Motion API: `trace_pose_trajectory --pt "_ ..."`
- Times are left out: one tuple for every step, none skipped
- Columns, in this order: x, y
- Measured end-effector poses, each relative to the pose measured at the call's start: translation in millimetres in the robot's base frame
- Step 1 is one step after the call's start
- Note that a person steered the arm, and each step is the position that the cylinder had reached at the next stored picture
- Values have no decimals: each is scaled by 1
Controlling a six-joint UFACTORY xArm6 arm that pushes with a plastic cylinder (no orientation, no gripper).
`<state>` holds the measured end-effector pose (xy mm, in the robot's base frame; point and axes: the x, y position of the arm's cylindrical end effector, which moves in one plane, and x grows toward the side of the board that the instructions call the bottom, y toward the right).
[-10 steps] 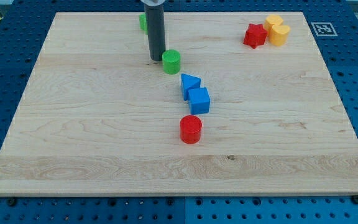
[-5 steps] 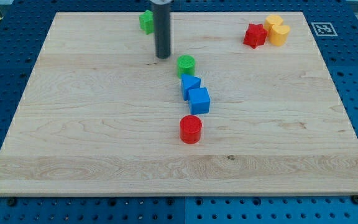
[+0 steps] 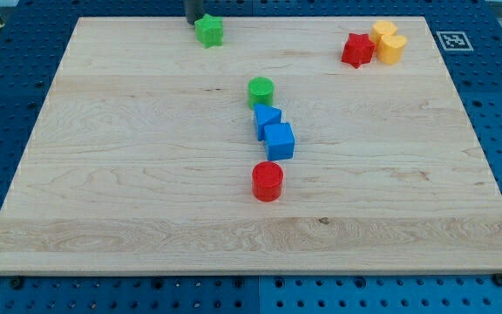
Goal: Move the green blocks above the blue triangle
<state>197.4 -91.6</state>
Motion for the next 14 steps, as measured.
trace_pose_trajectory --pt "10 1" --pt "20 4" --pt "30 23" --pt "48 46" --pt "69 63" --pt "88 83" --pt "89 88" --pt "86 88" --pt "69 89" --pt "58 96" --pt "59 115" --pt "72 122" --pt "85 119" --pt "89 113"
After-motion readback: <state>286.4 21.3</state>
